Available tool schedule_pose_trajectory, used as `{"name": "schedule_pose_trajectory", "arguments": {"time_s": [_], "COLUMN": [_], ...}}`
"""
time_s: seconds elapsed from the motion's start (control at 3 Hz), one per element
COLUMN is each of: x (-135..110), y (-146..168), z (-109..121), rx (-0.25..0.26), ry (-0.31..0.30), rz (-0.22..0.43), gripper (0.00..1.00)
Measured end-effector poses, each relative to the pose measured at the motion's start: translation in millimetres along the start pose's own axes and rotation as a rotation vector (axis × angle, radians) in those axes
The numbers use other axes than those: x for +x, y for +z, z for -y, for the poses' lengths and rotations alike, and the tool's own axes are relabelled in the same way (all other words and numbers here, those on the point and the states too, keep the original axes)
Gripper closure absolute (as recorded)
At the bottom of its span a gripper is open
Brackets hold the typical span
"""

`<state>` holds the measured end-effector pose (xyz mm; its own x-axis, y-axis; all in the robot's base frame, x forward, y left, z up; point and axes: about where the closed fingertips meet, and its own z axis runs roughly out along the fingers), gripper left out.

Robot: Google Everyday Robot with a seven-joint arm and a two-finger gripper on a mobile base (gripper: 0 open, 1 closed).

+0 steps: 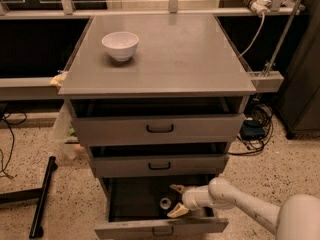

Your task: Pick pepsi can from bottom drawer and place on counter

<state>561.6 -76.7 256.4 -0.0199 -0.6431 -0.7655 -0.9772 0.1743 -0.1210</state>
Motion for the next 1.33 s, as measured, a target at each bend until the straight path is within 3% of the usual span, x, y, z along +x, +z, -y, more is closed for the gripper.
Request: {"name": "schedule_pose_trajectory", "arguments": {"time_s": [1.33], "x": [12.0], "y": [48.7], "z": [0.9], "rx": [-0.043], "ry": [-0.029], "rz": [0.038], "gripper": [0.32]}}
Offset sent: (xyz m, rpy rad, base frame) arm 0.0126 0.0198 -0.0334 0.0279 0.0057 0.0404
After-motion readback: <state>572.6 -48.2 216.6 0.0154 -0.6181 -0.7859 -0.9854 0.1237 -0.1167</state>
